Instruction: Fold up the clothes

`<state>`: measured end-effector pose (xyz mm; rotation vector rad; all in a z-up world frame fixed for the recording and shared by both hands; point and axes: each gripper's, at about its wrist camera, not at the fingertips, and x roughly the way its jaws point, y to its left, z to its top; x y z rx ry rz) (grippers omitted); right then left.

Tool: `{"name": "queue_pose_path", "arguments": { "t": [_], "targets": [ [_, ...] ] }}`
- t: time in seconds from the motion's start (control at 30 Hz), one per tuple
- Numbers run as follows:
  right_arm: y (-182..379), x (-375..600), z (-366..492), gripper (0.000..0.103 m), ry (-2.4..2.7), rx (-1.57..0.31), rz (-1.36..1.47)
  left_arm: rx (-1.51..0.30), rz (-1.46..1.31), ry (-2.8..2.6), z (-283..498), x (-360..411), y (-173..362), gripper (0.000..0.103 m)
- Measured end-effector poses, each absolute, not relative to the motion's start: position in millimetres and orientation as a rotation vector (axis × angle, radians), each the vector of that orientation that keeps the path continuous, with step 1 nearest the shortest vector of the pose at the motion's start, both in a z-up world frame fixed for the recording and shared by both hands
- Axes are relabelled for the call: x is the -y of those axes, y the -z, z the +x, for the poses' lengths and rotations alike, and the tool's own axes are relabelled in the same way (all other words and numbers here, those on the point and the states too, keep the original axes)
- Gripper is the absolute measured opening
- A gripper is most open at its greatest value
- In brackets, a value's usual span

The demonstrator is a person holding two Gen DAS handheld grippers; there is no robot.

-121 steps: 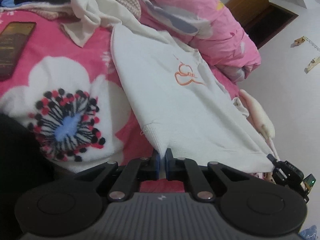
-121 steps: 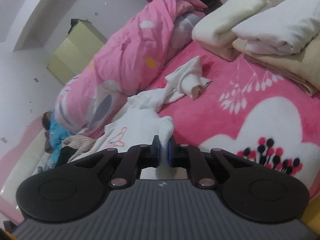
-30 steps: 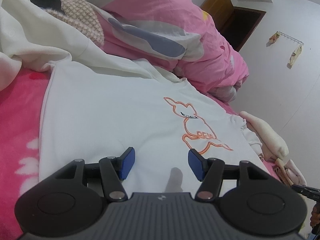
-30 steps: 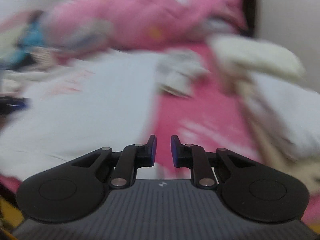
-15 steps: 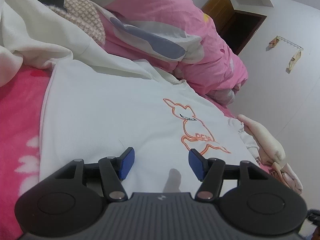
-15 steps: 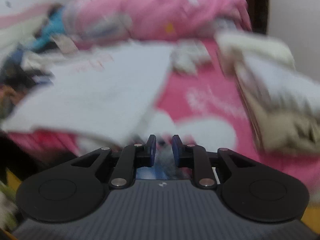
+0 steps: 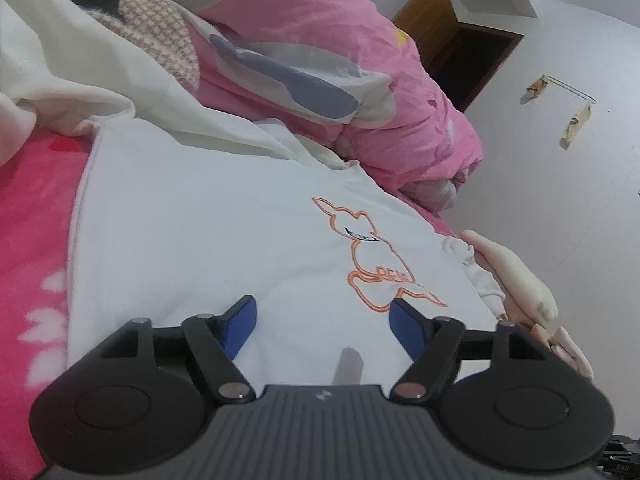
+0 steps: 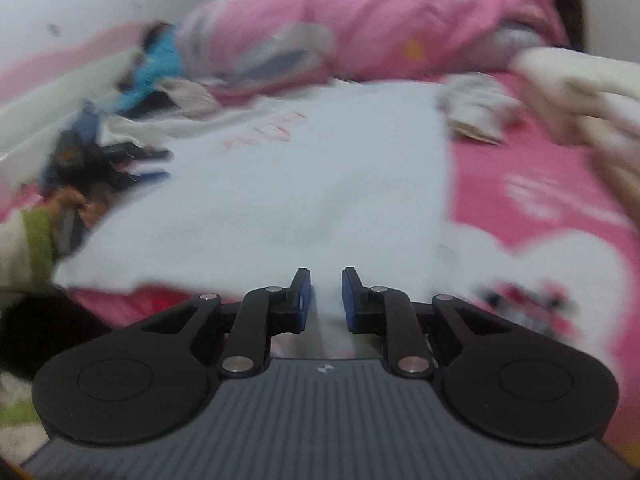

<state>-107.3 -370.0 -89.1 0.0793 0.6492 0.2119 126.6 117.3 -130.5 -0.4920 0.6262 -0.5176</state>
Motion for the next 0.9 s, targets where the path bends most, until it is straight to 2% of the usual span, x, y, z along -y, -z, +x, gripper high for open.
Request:
{"name": "queue_pose_path", "arguments": {
  "t": [0.07, 0.17, 0.2, 0.27, 0.37, 0.43, 0.57, 0.8, 0.9],
  "targets": [
    [76.9, 371.9, -120.3, 0.019, -0.159, -0.663, 0.063, -0.629, -0.481, 0.519, 125.8, -115.3, 128.8, 0.08],
    [51.1, 354.6, -116.9, 0.019, -0.212, -0.556, 0.133, -0.644, -0.443, 0.45, 117.8, -108.9, 117.4, 0.081],
    [45.1, 341.6, -109.7, 0.019, -0.24, -0.523, 0.141, -0.641, -0.44, 0.417, 111.2, -107.2, 111.3, 0.088],
    [39.4, 304.4, -84.6, 0.019, -0.306, -0.477, 0.128, -0.606, -0.45, 0.405, 93.4, -108.3, 99.6, 0.095],
    [49.5, 246.0, -31.9, 0.019, -0.372, -0.517, 0.105, -0.596, -0.401, 0.443, 63.8, -107.9, 84.4, 0.103],
    [60.4, 222.7, -12.3, 0.018, -0.41, -0.561, 0.106, -0.642, -0.317, 0.451, 46.4, -102.5, 79.5, 0.103],
    [69.0, 220.5, -27.3, 0.017, -0.364, -0.666, 0.093, -0.75, -0.153, 0.432, 16.6, -89.6, 90.9, 0.103],
    [80.1, 215.9, -51.1, 0.017, -0.283, -0.84, 0.071, -0.67, -0.169, 0.43, -23.0, -100.8, 102.9, 0.103],
    [60.0, 191.7, -32.3, 0.019, -0.325, -0.777, 0.059, -0.659, -0.132, 0.42, -31.2, -96.7, 104.1, 0.103]
  ]
}}
